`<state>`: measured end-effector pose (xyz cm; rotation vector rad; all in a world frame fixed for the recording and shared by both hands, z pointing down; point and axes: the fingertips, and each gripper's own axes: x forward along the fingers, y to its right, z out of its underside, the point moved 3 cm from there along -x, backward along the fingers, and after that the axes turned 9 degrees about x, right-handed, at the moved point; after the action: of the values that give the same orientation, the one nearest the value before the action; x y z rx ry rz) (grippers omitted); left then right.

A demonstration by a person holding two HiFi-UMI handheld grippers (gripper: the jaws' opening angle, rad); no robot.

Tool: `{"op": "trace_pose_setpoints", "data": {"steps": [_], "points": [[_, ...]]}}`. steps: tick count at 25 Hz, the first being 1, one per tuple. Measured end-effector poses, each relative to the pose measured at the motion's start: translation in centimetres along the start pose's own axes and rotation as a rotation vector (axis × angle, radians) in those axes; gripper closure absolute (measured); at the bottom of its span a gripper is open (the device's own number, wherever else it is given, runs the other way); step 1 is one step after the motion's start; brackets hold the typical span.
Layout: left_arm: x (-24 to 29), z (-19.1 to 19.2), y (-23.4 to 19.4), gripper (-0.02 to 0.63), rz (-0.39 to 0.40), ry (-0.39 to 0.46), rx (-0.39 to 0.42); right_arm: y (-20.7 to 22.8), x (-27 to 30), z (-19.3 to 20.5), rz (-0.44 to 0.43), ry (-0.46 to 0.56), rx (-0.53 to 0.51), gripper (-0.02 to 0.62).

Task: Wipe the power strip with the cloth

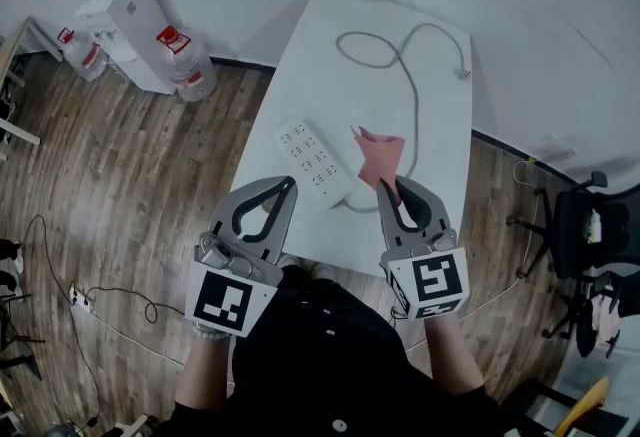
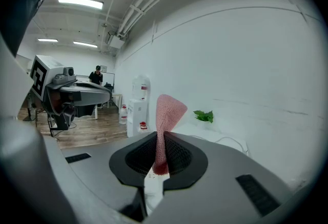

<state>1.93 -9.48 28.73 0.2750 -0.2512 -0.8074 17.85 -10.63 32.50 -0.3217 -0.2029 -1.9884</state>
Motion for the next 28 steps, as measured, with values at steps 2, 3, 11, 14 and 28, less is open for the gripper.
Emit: {"op": "trace_pose_setpoints", "data": {"steps": [2,3,11,14,28], "points": [[-0.1,0.2,-0.5,0.592,-0.001,0.002,-0.002,-0.3,0.6,-0.1,-0.001,-0.003,-0.002,0.546],[-0.1,0.3,-0.7,0.592,-0.003,0.002,-0.002,-0.4,0.9,-0.2,-0.003,-0.005,-0.004,0.546],[-0.9,1.3,-1.9,0.592,-0.017,-0.001,-0.017,-1.3,2.5,-0.2,-0.019,-0.019,-0.03,0.546],[-1.1,1.5,-2.4,0.592,-0.022,0.0,-0.015,-1.3,3.1,-0.1,-0.015,-0.03,-0.034,0.546],[-2.0,3.3,-4.2,0.592,-0.071,-0.031,-0.016,-0.8,9.1,0.4,-0.057,-0.089,-0.15,0.546]]}}
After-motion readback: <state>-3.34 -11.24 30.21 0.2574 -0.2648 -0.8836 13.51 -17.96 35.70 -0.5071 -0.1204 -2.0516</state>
